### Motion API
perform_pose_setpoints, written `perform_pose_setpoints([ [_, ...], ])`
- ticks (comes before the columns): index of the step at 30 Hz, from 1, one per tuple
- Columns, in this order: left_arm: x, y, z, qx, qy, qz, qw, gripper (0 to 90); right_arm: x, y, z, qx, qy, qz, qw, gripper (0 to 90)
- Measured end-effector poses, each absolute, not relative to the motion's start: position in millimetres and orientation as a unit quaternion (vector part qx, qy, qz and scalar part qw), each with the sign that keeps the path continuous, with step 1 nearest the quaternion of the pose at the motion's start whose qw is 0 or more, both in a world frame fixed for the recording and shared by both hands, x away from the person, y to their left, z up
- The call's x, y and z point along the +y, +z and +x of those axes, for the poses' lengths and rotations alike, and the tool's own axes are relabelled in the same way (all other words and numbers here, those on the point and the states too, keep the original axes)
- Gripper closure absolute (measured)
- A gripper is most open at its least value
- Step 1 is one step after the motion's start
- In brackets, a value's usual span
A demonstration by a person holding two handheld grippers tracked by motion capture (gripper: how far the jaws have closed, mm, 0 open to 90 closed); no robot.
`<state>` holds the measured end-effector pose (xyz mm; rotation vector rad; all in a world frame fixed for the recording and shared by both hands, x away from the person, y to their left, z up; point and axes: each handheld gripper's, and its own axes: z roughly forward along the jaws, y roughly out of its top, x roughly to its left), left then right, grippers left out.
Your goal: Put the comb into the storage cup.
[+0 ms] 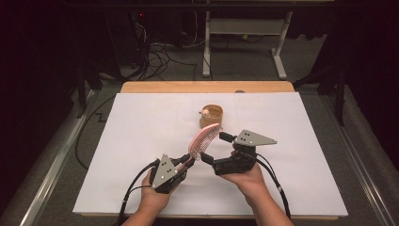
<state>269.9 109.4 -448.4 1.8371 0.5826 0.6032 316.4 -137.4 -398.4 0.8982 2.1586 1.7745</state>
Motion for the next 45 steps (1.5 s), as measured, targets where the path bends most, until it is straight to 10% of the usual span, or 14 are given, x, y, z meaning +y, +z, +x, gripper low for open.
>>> perform_pose_setpoints([
  [45, 104, -449, 264, 0.235, 0.27, 0.768, 0.531, 80.6, -114, -398, 336, 0.704, 0.626, 0.328, 0.07, 0.8],
])
